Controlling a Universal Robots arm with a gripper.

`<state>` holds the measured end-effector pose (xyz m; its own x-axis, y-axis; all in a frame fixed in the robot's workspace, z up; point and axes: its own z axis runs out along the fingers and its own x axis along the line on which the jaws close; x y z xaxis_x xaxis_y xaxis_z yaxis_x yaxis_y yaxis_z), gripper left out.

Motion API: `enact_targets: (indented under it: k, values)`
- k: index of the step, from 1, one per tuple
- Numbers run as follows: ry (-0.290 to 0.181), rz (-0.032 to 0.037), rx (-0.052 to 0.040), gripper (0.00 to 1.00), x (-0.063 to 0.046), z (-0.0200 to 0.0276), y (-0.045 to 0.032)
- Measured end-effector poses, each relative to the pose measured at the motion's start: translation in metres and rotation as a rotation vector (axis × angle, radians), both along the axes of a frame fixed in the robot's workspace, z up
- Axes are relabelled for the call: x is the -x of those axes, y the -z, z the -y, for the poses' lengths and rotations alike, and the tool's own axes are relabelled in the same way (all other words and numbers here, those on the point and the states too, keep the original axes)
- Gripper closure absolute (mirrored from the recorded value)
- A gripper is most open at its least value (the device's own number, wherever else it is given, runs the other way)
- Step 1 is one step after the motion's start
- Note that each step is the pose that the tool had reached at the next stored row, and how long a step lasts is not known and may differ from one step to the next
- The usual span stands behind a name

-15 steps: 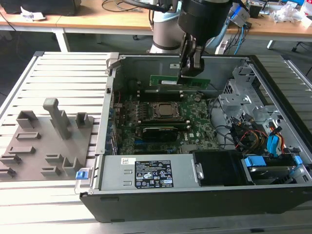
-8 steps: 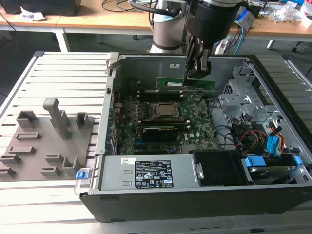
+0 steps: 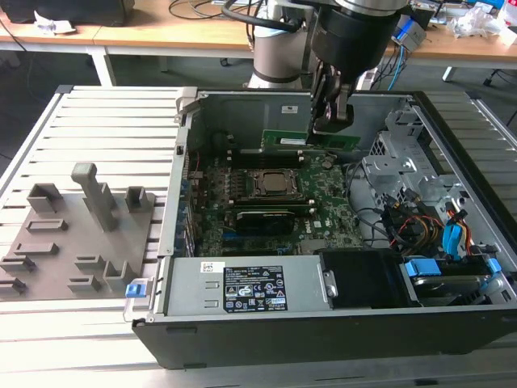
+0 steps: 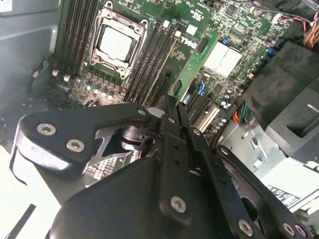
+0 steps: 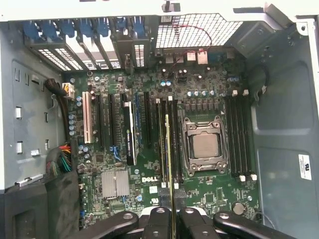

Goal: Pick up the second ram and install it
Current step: 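Insert the second ram into the second slot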

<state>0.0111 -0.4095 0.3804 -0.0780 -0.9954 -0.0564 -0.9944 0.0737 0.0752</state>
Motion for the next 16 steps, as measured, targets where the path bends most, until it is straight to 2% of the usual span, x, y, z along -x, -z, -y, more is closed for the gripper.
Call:
enact_targets:
  k: [10, 11, 12, 16]
  values:
    - [0.0, -0.0001, -0.0004, 0.86, 0.001, -0.0017, 0.0024]
    - [0.0, 0.0, -0.0005, 0.86, 0.001, -0.0017, 0.0039]
    - [0.0, 0.0, -0.0005, 0.86, 0.001, -0.0018, 0.0114]
    - [0.0, 0.0, -0.0005, 0.86, 0.001, -0.0022, 0.0162]
